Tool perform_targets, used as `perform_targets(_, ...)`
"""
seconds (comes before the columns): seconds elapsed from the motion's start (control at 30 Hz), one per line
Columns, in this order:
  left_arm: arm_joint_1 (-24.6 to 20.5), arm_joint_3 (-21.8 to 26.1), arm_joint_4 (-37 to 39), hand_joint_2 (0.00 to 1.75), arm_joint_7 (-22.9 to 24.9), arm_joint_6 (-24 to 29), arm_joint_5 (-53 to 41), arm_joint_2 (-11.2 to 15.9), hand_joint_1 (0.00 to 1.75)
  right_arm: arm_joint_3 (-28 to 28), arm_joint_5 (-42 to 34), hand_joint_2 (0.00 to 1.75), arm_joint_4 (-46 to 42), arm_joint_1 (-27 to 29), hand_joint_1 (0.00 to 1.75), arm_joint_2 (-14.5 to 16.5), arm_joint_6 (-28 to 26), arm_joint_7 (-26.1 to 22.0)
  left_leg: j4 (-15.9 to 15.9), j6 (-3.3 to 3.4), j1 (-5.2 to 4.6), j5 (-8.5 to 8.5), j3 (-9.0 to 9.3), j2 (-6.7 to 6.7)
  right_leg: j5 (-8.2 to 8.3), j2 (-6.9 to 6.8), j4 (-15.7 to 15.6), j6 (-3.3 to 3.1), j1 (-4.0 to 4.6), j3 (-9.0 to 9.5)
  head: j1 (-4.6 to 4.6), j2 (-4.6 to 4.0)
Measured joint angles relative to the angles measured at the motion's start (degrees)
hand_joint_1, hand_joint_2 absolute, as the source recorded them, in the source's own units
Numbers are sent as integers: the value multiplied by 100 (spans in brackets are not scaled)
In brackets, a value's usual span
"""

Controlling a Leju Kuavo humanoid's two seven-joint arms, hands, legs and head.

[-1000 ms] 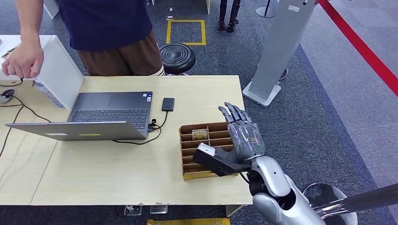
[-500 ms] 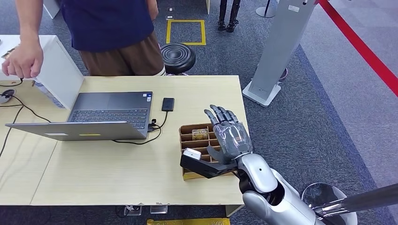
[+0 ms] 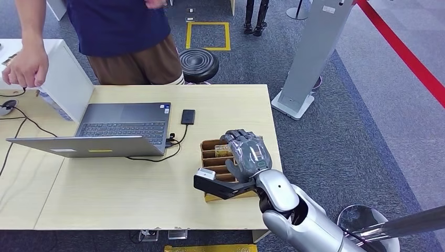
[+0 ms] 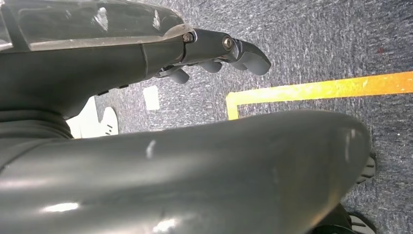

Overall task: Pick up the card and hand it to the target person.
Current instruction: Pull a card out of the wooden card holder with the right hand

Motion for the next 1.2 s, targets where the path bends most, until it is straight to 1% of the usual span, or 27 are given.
perform_targets(0.27,0,0,0,0,0,0,0,0,0,99,-8,175,236,-81,48,49,3,2,0,0,0,0,0,0,0,0,0,0,0,0,-4,0)
perform_targets(0.33,0,0,0,0,0,0,0,0,0,117,-39,175,306,-109,50,69,-20,1,0,0,0,0,0,0,0,0,0,0,0,0,-2,0)
perform_targets(0.5,1,0,0,0,0,-2,3,0,0,136,-90,175,556,-248,47,133,-109,-11,0,0,0,0,0,0,0,0,0,0,0,0,-2,0)
perform_targets(0.6,2,0,0,0,0,-8,8,0,0,139,-115,175,728,-308,48,171,-145,-24,0,0,0,0,0,0,0,0,0,0,0,0,-1,0)
perform_targets(1.03,3,-1,0,0,15,-24,25,-2,0,236,-125,175,1133,-334,40,274,-158,-42,0,0,0,0,0,0,0,0,0,0,0,-1,-2,0)
perform_targets(1.2,4,0,0,0,15,-32,30,-2,0,263,-166,175,1225,-340,42,284,-166,-47,0,0,0,0,0,0,0,0,0,0,0,-1,-1,0)
